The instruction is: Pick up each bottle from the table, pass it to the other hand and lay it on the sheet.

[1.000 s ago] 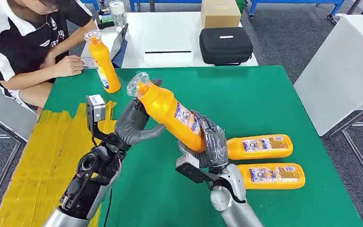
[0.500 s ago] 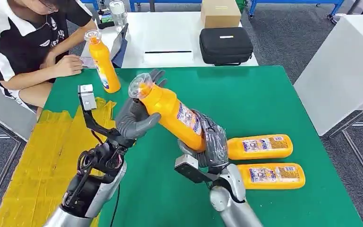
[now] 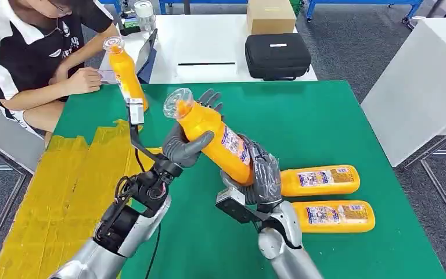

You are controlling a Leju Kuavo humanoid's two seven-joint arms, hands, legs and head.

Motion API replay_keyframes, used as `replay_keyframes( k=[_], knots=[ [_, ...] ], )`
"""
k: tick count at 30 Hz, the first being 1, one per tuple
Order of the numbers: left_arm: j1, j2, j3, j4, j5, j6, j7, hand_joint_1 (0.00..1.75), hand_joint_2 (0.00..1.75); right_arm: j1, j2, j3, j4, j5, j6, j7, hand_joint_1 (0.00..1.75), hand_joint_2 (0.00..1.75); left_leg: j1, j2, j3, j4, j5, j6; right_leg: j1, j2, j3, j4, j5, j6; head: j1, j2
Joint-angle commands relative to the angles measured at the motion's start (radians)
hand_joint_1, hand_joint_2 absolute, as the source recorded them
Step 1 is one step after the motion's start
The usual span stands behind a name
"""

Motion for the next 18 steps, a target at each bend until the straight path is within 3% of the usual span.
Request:
replay_keyframes(
  k=[1, 7, 8, 9, 10, 18],
  knots=[
    [-0.067, -0.035, -0.113, 0.222, -0.012, 0.008, -0.008, 0.0, 1.75, -0.078, 0.009, 0.044, 0.099, -0.015, 0.008, -0.013, 1.75, 1.75, 0.001, 0.001, 0.005, 0.0, -0.002, -0.003, 0.001, -0.003, 0.005, -0.001, -0.001, -0.001, 0.0, 0.0],
    [-0.052, -0.024, -0.114, 0.135, -0.175, 0.175, -0.127, 0.02, 1.75, -0.071, 0.004, 0.051, 0.105, -0.021, 0.0, -0.001, 1.75, 1.75, 0.001, 0.002, 0.004, 0.0, -0.002, -0.003, 0.001, -0.002, 0.004, -0.001, -0.001, -0.002, 0.0, 0.0],
    [-0.048, -0.024, -0.109, 0.123, -0.183, 0.185, -0.131, 1.45, 1.75, -0.07, 0.002, 0.052, 0.105, -0.022, 0.0, -0.001, 1.75, 1.75, 0.001, 0.002, 0.003, 0.0, -0.002, -0.002, 0.001, -0.002, 0.004, 0.0, -0.001, -0.001, 0.0, 0.0],
    [-0.037, -0.025, -0.097, 0.093, -0.194, 0.202, -0.139, 1.75, 1.75, -0.07, -0.002, 0.053, 0.104, -0.026, 0.0, -0.001, 1.75, 1.75, 0.001, 0.001, 0.001, 0.0, -0.001, -0.002, 0.001, -0.001, 0.002, -0.001, -0.001, -0.001, 0.0, 0.0],
    [-0.034, -0.024, -0.092, 0.085, -0.199, 0.208, -0.144, 1.75, 1.75, -0.07, -0.003, 0.054, 0.104, -0.027, 0.001, -0.002, 1.75, 1.75, 0.002, 0.003, 0.007, 0.001, -0.004, -0.004, 0.003, -0.004, 0.008, -0.001, -0.003, -0.003, 0.0, 0.0],
    [-0.02, -0.029, -0.053, 0.058, -0.225, 0.244, -0.2, 1.75, 1.75, -0.066, -0.006, 0.047, 0.113, -0.026, -0.005, -0.006, 1.75, 1.75, 0.001, 0.002, 0.002, 0.0, -0.001, -0.002, 0.001, -0.002, 0.003, -0.001, -0.001, -0.001, 0.0, 0.0]
  ],
)
